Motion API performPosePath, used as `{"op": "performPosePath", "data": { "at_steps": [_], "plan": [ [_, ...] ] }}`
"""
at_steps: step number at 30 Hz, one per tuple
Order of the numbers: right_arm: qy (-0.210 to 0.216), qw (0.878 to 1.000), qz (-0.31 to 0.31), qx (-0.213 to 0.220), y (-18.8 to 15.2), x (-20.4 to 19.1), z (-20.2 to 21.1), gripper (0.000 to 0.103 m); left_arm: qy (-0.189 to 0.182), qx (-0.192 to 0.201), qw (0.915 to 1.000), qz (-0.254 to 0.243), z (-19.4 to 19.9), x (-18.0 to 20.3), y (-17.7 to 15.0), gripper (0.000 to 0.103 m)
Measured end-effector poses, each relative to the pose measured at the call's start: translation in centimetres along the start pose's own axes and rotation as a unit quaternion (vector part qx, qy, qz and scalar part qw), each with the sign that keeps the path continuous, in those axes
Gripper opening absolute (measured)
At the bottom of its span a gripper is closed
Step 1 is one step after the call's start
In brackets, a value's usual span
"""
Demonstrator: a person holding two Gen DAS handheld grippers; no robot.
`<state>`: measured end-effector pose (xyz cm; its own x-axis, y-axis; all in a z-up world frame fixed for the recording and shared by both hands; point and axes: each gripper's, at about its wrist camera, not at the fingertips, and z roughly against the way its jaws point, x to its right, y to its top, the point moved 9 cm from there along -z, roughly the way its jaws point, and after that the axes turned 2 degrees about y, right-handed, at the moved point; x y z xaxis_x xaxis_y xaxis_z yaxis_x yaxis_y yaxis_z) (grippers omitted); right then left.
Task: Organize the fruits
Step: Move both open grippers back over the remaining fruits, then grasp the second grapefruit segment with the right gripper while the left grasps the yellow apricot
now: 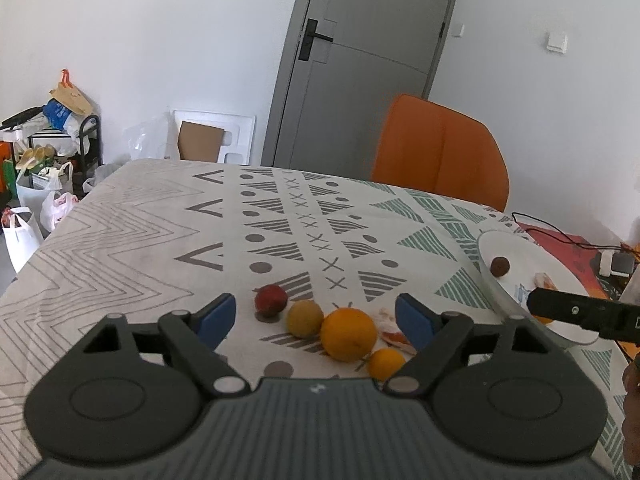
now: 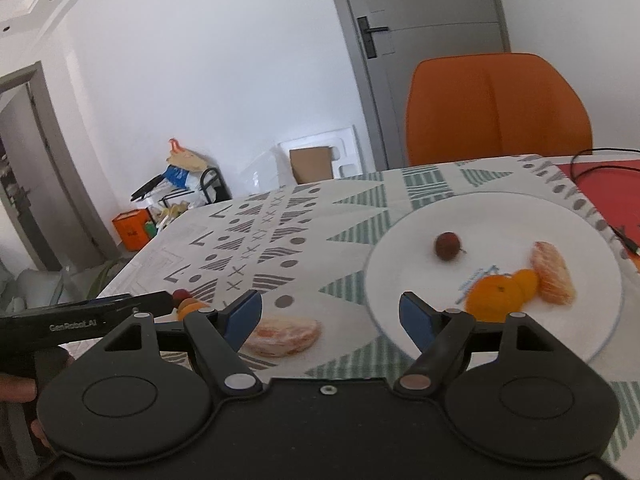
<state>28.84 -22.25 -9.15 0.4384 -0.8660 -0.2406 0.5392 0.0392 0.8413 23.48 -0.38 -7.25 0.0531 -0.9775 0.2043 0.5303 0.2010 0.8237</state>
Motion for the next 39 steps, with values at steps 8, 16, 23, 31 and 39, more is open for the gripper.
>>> {"op": "performPosePath", "data": {
  "at_steps": [8,16,23,31,39],
  "plan": [
    [0.009,1.000,0.017,-0.018,-0.1,-2.1,-1.9,0.076,-0.006,-0.013,0.9995,0.029,-1.1,-1.6,-0.4,0.056],
    [0.023,0.999,0.036,-0.031,-0.2,-4.3,-3.4,0.076,-0.026,-0.016,0.9977,0.061,-2.3,-2.3,-1.0,0.034],
    [0.023,0.998,0.041,-0.035,-1.0,-4.3,-4.2,0.076,-0.045,-0.015,0.9962,0.073,-3.3,-2.4,-1.6,0.033],
    [0.027,0.997,0.056,-0.045,-1.9,-4.5,-4.1,0.076,-0.049,-0.018,0.9965,0.065,-3.2,-2.0,-1.8,0.023],
    [0.020,0.995,0.071,-0.062,-3.0,-5.2,-4.2,0.075,-0.040,-0.008,0.9980,0.048,-2.2,-1.9,-1.7,0.023]
  ]
}}
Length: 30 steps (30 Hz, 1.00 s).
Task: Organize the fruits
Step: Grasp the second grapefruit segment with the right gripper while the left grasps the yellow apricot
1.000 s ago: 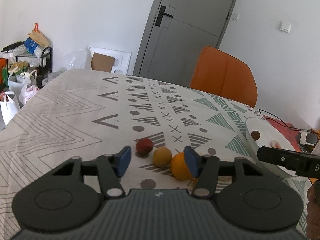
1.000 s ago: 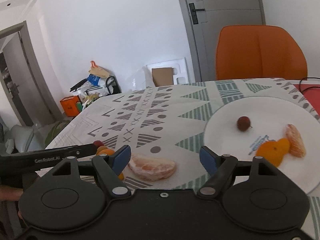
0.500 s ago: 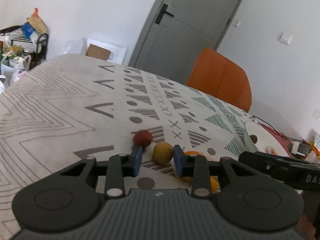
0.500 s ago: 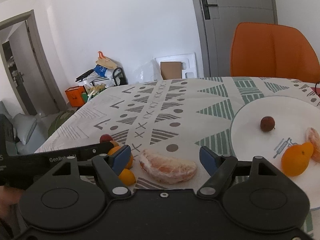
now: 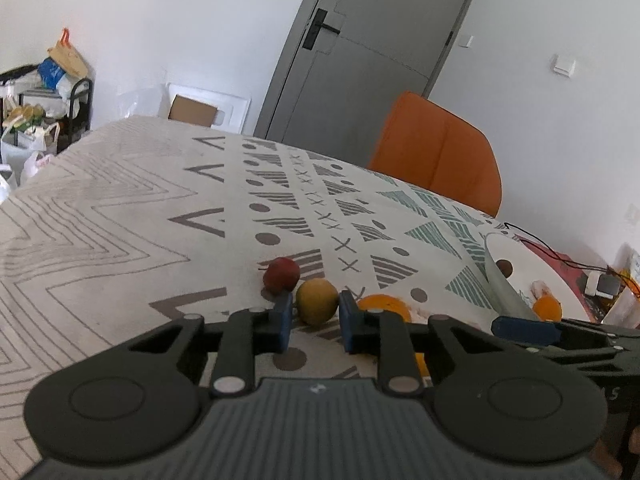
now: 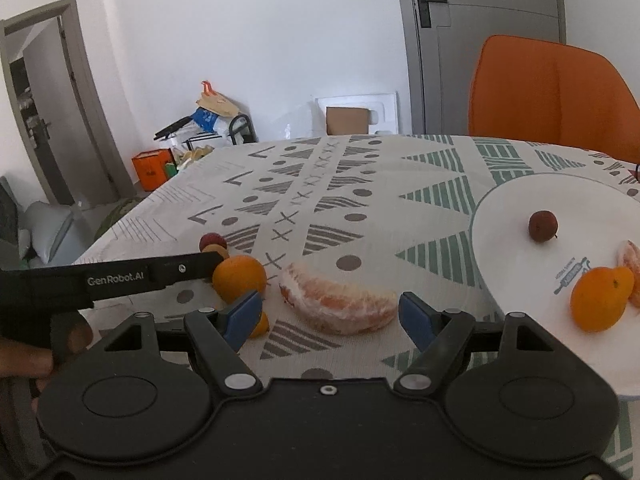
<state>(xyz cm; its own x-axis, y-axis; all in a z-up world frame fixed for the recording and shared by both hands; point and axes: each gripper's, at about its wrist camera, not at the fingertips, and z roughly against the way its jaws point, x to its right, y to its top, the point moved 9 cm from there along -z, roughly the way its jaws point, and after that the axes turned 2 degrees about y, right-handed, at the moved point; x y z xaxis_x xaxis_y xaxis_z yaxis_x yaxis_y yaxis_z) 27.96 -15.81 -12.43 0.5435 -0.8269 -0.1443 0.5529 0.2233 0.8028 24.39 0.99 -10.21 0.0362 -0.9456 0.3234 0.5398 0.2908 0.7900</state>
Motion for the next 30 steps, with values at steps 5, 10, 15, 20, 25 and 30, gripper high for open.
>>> {"op": "performPosePath", "data": {
  "at_steps": [5,10,15,20,25,30],
  "plan": [
    [-0.019,1.000,0.009,-0.023,-1.1,-0.4,-1.1,0.075,0.003,0.005,1.0000,-0.005,0.5,0.0,0.3,0.023],
    [-0.022,1.000,0.007,-0.011,-1.1,-0.5,-1.6,0.077,0.008,0.016,0.9998,-0.010,1.0,-0.1,0.6,0.023],
    [-0.021,1.000,-0.011,-0.014,-0.5,-0.2,-2.1,0.077,0.012,0.018,0.9997,0.004,1.3,-0.7,1.0,0.023],
    [-0.033,0.999,0.007,-0.024,-0.1,-0.9,-2.9,0.078,0.015,0.029,0.9993,0.016,2.0,-1.3,1.7,0.023],
    [-0.043,0.998,0.025,-0.032,0.4,-2.0,-4.1,0.081,0.018,0.035,0.9990,0.020,2.5,-1.6,2.0,0.023],
    [-0.049,0.997,0.046,-0.036,0.6,-2.6,-5.2,0.090,0.020,0.039,0.9988,0.023,2.7,-1.8,2.2,0.023]
  ]
}}
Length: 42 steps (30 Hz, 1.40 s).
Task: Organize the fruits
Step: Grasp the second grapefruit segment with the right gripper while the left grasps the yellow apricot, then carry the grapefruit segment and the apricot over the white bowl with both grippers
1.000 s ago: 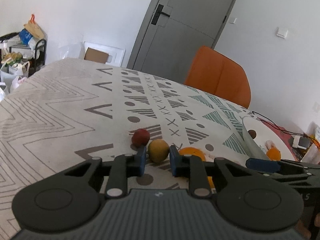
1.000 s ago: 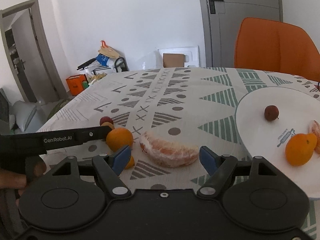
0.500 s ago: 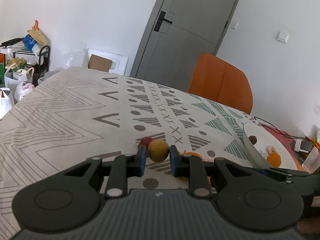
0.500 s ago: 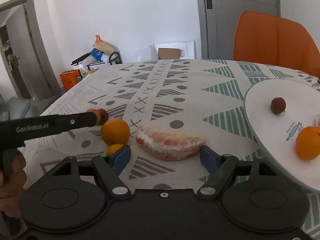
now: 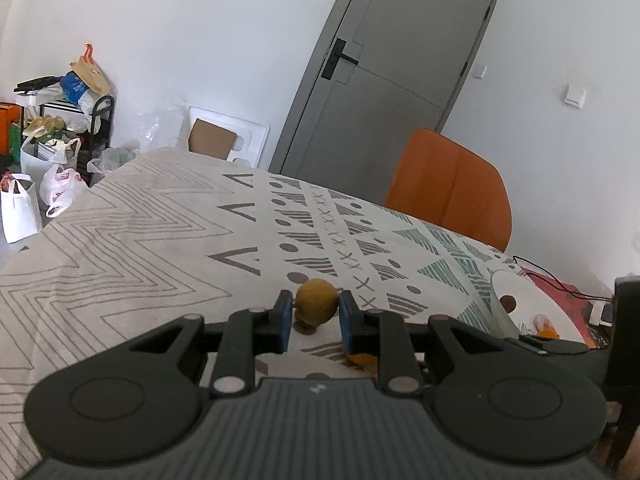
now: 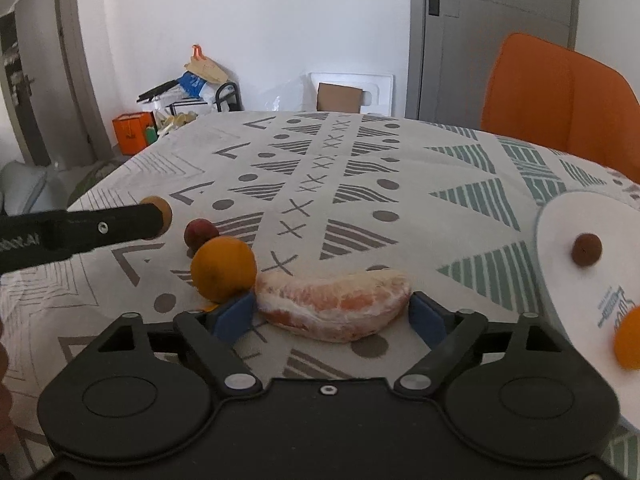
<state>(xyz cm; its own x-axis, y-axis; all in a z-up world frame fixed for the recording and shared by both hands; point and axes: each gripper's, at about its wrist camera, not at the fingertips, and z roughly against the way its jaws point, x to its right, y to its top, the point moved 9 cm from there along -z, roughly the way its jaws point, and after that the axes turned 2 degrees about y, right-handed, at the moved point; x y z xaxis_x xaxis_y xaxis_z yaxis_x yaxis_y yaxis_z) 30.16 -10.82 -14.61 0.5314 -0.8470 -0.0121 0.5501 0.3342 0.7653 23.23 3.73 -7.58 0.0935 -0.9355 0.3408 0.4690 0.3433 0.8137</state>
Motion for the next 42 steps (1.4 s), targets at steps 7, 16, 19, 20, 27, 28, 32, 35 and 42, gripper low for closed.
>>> {"op": "performPosePath", "data": {
  "at_steps": [7,16,19,20,27,28,32,35,42],
  "plan": [
    [0.001,1.000,0.013,0.008,0.0,-0.1,0.5,0.082,0.005,-0.003,1.0000,-0.002,-0.2,0.0,-0.2,0.023],
    [0.001,0.999,0.000,0.044,1.6,1.4,3.8,0.082,0.015,-0.001,0.9999,-0.008,-0.3,0.1,-0.2,0.023],
    [-0.006,0.998,-0.004,0.054,2.0,2.4,4.8,0.082,0.002,-0.002,1.0000,-0.008,0.0,1.0,-0.1,0.023],
    [-0.009,0.998,-0.005,0.059,2.1,2.7,5.1,0.082,-0.003,-0.002,0.9999,-0.009,0.1,1.3,-0.1,0.023],
    [-0.024,0.996,-0.015,0.090,3.0,5.7,7.5,0.082,-0.009,0.006,0.9992,-0.038,0.7,3.7,0.6,0.023],
    [-0.027,0.995,-0.016,0.093,3.0,6.2,7.8,0.082,-0.009,0.006,0.9991,-0.042,0.7,4.0,0.8,0.023],
    [-0.035,0.994,-0.021,0.102,3.1,7.9,8.8,0.082,-0.012,0.015,0.9982,-0.057,0.9,5.5,1.6,0.023],
    [-0.039,0.993,-0.025,0.109,3.2,9.0,9.3,0.082,-0.016,0.018,0.9974,-0.067,1.0,6.6,2.0,0.023],
    [-0.049,0.990,-0.034,0.126,3.4,11.4,10.6,0.082,-0.039,0.027,0.9952,-0.086,1.4,9.9,2.8,0.023]
  ]
}}
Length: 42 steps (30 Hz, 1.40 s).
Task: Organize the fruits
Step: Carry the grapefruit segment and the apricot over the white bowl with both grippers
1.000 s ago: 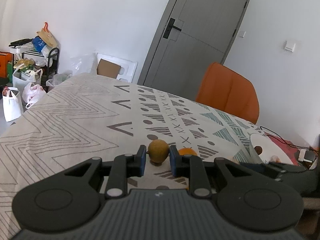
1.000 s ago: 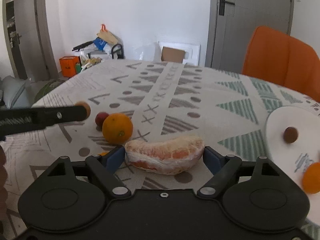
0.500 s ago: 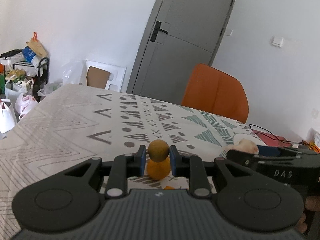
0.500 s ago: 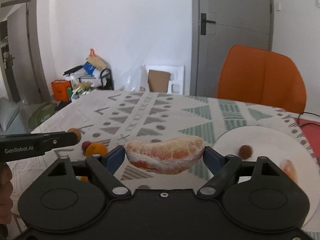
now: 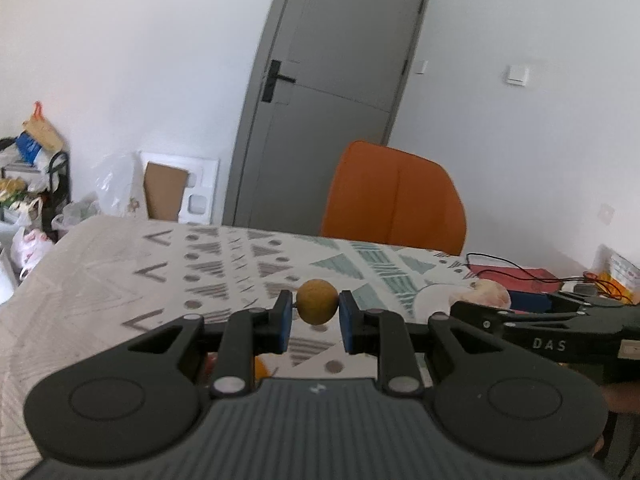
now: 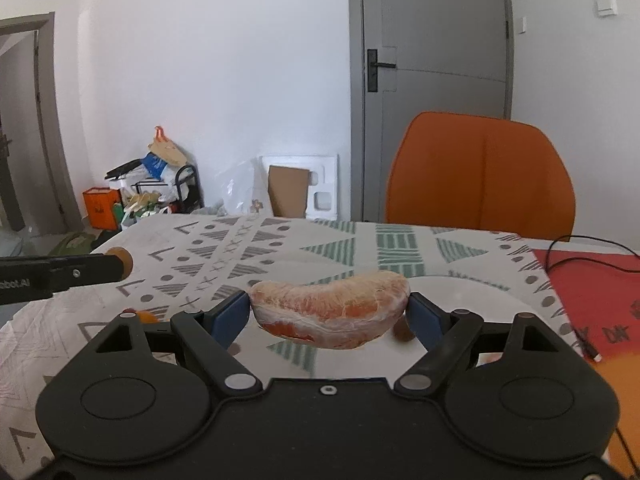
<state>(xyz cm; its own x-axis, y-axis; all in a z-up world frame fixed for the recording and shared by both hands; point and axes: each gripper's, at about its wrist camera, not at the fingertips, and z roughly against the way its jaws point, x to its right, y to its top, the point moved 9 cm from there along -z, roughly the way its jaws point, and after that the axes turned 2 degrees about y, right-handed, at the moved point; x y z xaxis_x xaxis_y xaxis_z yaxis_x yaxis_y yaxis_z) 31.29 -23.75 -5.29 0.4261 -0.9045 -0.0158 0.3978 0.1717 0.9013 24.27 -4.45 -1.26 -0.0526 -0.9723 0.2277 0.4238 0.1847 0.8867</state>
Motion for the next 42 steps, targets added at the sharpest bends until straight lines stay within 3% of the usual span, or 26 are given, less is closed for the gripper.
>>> {"op": "performPosePath", "data": {
  "at_steps": [10,16,28,42],
  "plan": [
    [-0.004,0.999,-0.020,0.027,0.9,3.4,1.0,0.082,-0.014,-0.003,0.9989,-0.044,-1.7,4.8,0.7,0.023],
    [0.005,0.997,-0.064,0.037,0.4,5.8,1.0,0.082,-0.020,-0.009,0.9977,-0.065,-3.3,7.0,0.3,0.023],
    [-0.033,0.995,-0.095,0.027,-0.9,10.1,0.4,0.082,-0.036,-0.036,0.9952,-0.084,-7.6,10.4,-1.2,0.023],
    [-0.028,0.992,-0.122,-0.013,-2.8,11.8,-1.6,0.083,-0.056,-0.081,0.9919,-0.081,-12.1,12.3,-2.9,0.023]
  ]
}}
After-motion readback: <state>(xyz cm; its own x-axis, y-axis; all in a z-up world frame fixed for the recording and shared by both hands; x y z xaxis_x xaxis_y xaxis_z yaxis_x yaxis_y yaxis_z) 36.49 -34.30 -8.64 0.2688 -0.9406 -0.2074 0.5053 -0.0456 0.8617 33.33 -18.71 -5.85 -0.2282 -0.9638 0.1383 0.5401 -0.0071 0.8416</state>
